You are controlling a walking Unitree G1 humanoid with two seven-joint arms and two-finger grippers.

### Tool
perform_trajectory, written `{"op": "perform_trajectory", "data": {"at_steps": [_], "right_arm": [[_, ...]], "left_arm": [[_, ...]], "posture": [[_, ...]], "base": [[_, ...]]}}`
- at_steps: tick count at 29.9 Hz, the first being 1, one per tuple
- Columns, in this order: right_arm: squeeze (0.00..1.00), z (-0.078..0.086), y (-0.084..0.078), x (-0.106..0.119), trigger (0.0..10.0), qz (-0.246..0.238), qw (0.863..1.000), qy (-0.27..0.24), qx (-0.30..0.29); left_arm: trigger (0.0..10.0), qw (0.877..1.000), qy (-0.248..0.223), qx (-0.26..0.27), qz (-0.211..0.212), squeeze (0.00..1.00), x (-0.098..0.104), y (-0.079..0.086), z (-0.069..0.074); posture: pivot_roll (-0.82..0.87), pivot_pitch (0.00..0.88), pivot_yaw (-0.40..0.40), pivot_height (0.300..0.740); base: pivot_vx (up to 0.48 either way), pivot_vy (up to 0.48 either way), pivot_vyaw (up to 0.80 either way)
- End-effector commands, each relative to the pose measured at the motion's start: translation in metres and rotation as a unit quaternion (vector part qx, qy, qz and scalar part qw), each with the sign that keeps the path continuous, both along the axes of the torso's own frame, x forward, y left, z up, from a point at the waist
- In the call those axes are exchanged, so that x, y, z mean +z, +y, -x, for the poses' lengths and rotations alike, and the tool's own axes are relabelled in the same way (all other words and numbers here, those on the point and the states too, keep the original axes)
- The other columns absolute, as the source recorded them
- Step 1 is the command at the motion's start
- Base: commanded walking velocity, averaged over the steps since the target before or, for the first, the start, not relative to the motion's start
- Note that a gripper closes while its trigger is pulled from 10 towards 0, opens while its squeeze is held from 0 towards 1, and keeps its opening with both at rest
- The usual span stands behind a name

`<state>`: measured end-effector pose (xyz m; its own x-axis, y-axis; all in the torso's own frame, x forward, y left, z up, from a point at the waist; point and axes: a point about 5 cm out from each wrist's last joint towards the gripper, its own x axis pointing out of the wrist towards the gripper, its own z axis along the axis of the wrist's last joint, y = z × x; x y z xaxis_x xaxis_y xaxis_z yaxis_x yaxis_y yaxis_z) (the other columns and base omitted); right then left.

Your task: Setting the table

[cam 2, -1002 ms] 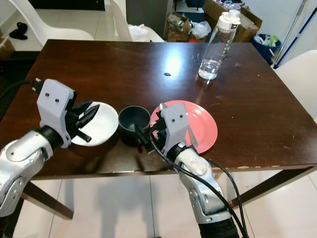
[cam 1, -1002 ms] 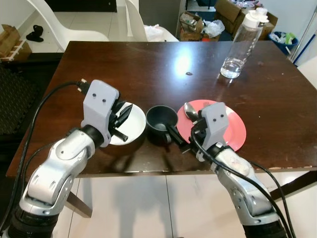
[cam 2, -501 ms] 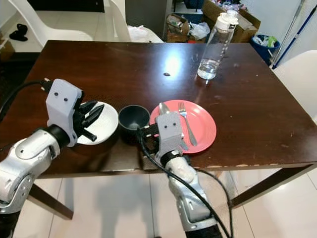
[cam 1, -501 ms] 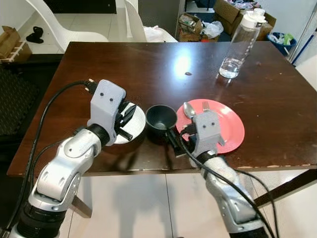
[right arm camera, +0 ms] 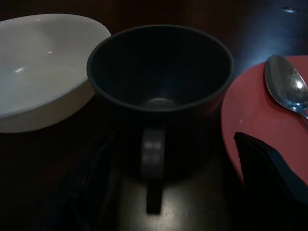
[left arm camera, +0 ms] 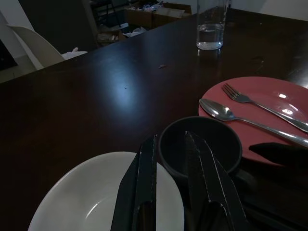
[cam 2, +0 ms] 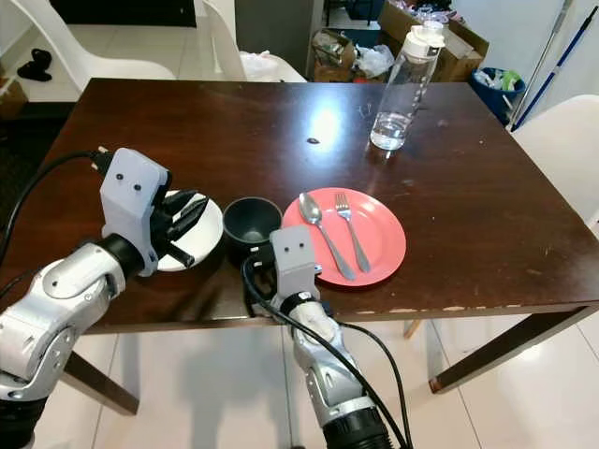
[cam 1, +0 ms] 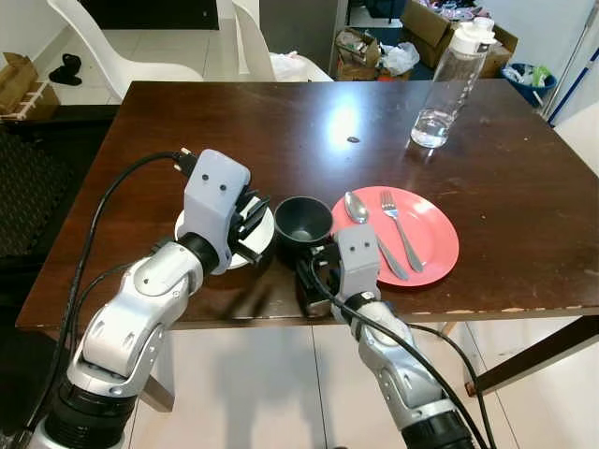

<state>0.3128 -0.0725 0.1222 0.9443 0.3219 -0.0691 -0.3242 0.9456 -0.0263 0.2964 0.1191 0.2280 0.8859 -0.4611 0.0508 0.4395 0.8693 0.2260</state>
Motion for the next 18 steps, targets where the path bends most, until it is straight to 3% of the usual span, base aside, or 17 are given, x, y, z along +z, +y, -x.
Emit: {"op": "perform_trajectory", "data": {"at_steps": [1, 2, 3, 4, 18], "right_arm": [[0.0, -0.0002, 0.0009, -0.0044, 3.3, 0.002, 1.0, 0.002, 0.002], [0.0, -0.0013, 0.0015, -0.004, 2.5, 0.005, 1.0, -0.003, 0.004], [0.0, -0.002, 0.0019, -0.0038, 2.5, 0.006, 1.0, -0.007, 0.006], [0.0, -0.0027, 0.0021, -0.0035, 0.0, 0.001, 1.0, -0.007, 0.007], [0.0, -0.0063, 0.0031, -0.0065, 0.0, -0.023, 1.0, -0.008, 0.009]], "left_arm": [[10.0, 1.0, 0.008, 0.006, -0.004, 0.0, -0.0032, 0.0018, 0.0009], [10.0, 1.0, 0.008, 0.006, -0.004, 0.0, -0.0034, 0.0018, 0.001], [10.0, 1.0, 0.008, 0.006, -0.004, 0.0, -0.0035, 0.0018, 0.001], [10.0, 1.0, 0.009, 0.006, -0.004, 0.0, -0.0036, 0.0014, 0.0012], [10.0, 1.0, 0.011, 0.004, 0.001, 0.0, -0.0031, -0.0011, 0.0015]], "posture": [[0.02, 0.072, 0.031, 0.74], [0.02, 0.071, 0.031, 0.74], [0.02, 0.071, 0.031, 0.74], [0.02, 0.071, 0.031, 0.74], [0.02, 0.071, 0.035, 0.74]], "base": [[0.0, 0.0, 0.0], [0.0, 0.0, 0.0], [0.0, 0.0, 0.0], [0.0, 0.0, 0.0], [0.0, 0.0, 0.0]]}}
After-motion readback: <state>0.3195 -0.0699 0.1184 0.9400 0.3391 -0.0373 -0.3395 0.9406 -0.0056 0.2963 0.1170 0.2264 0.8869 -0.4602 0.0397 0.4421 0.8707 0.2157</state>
